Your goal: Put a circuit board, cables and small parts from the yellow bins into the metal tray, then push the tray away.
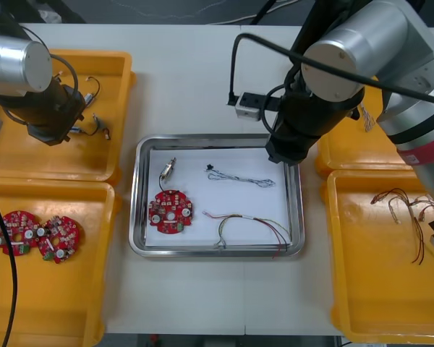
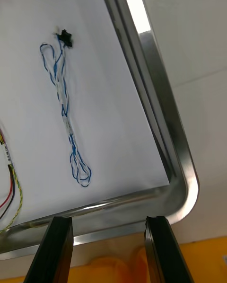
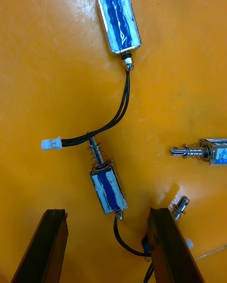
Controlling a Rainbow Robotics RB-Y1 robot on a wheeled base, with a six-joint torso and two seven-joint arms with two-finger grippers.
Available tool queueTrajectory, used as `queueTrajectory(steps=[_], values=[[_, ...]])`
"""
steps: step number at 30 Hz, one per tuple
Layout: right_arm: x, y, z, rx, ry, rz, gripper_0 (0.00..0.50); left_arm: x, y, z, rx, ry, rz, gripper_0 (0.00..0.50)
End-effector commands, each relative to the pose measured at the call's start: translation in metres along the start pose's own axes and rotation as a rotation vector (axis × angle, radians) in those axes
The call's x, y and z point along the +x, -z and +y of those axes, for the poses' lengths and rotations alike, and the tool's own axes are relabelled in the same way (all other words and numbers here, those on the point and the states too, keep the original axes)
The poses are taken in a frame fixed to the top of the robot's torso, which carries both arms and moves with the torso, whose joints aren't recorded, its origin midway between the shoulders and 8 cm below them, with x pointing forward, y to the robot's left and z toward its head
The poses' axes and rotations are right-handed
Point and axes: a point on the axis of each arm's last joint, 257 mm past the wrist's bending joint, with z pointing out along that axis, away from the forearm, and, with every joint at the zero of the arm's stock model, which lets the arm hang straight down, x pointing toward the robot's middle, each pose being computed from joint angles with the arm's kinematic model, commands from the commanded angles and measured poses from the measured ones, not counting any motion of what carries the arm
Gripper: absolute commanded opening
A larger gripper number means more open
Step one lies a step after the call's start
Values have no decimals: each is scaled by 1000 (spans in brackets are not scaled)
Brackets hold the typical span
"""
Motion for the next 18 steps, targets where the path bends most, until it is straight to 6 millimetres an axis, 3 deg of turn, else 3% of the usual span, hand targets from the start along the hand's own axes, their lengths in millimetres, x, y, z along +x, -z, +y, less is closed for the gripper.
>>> queueTrajectory(steps=[1,12,18], values=[[-11,44,-18,45,-168,-62,440,-9,20,-32,52,64,-24,500],[22,73,-45,126,-539,-109,439,-21,14,-33,54,68,-53,500],[53,81,-56,178,-736,-121,440,-18,12,-32,51,73,-46,500]])
